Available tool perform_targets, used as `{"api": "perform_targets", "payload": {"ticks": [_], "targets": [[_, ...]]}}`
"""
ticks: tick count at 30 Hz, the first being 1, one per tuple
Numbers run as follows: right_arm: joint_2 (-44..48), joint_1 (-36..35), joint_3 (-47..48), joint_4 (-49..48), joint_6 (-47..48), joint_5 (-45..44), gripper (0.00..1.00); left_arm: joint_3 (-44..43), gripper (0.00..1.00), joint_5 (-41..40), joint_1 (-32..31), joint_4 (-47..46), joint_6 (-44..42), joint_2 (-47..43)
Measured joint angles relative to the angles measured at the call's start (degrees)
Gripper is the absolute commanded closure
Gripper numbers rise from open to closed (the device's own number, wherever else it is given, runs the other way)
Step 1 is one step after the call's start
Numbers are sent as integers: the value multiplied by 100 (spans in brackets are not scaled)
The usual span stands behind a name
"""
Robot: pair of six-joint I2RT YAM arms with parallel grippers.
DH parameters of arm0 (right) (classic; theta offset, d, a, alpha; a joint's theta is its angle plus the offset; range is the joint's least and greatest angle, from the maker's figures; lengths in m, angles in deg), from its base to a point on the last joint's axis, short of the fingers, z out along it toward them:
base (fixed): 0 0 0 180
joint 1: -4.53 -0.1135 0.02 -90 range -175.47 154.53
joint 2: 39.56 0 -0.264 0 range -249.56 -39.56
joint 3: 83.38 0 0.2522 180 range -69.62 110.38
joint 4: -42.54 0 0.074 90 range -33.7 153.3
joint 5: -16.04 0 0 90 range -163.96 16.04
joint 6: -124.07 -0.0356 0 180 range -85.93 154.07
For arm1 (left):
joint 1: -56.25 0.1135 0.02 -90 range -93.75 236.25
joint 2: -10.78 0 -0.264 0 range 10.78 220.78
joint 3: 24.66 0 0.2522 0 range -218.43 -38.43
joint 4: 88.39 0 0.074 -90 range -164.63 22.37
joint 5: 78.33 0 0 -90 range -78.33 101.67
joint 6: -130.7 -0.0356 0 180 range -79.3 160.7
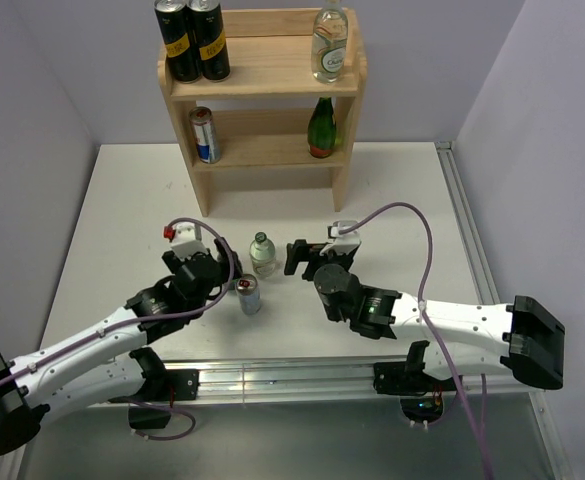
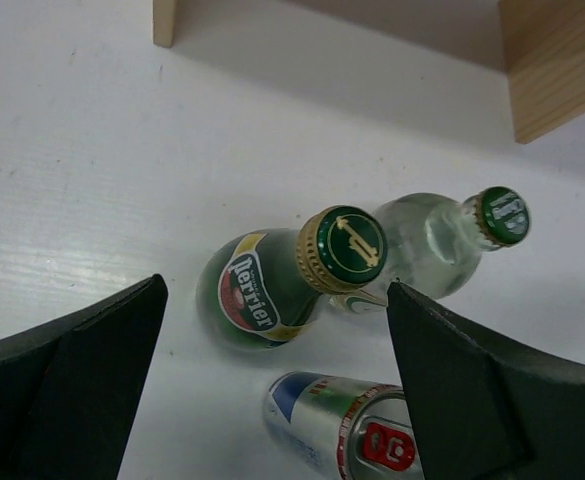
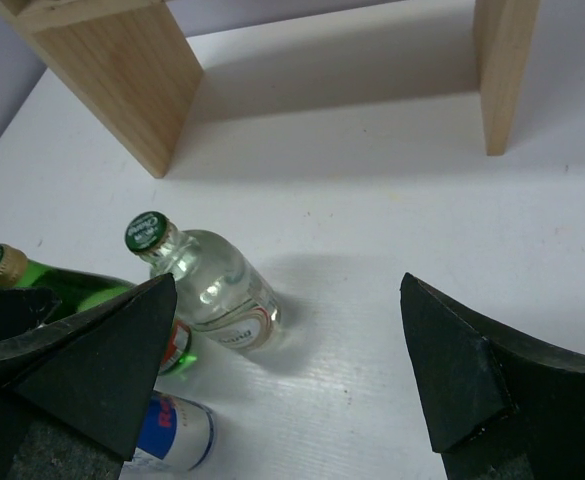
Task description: Place and organize the beverage onto the shelf
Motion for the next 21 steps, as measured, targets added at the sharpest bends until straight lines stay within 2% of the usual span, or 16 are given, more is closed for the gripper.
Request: {"api": "perform_targets", "payload": {"ticks": [11,21], "targets": [[304,0,-280,109,-190,-101,0,55,1,-306,0,-195,162,1134],[310,0,-444,190,-256,-103,0,-79,1,-509,214,-382,817,1864]]}}
